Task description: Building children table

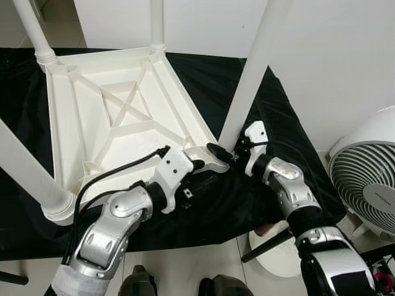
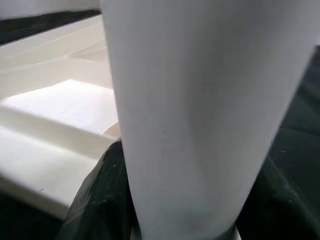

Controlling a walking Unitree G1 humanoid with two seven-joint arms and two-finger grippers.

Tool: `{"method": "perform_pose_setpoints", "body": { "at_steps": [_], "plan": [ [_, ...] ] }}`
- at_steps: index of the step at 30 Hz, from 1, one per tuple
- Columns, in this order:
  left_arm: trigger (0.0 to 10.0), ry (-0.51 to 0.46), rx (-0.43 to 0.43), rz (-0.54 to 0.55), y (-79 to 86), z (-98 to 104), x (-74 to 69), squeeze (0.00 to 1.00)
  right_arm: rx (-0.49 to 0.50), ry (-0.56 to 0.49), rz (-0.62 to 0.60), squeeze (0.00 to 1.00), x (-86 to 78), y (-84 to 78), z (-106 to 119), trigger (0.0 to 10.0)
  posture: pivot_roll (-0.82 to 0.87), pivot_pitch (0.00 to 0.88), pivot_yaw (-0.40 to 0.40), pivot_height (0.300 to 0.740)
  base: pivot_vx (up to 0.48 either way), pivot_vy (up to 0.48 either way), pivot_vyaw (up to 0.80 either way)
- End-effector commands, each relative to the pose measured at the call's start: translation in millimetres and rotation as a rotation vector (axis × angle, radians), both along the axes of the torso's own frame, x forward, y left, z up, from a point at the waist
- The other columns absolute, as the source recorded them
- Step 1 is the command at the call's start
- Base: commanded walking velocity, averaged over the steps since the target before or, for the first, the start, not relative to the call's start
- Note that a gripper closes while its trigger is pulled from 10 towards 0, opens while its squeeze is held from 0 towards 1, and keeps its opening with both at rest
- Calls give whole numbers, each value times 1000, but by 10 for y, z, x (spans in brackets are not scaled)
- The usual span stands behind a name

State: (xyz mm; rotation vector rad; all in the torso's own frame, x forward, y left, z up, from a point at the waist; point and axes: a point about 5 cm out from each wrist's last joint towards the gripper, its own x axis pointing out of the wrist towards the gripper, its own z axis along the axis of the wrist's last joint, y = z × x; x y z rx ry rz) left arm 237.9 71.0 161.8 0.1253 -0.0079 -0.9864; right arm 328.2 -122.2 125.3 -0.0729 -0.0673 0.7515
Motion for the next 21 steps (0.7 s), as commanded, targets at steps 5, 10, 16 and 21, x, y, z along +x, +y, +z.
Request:
{"method": "perform_pose_setpoints", "body": {
  "at_steps": [5,10,16,21],
  "plan": [
    [10000,8,-38,15,-48,35,58,0,79,8,-138,0,-37,111,53,10000,7,53,-55,740,0,0,0],
    [10000,-17,-56,39,-61,99,145,0,106,38,-469,0,-25,106,57,10000,-4,53,-53,740,0,0,0],
    [10000,-30,-52,42,-56,119,178,0,129,38,-561,0,-73,211,117,10000,-3,49,-54,740,0,0,0],
    [10000,-32,-50,45,-43,124,190,0,147,21,-506,0,-74,251,186,10000,-5,45,-49,740,0,0,0]
  ]
}}
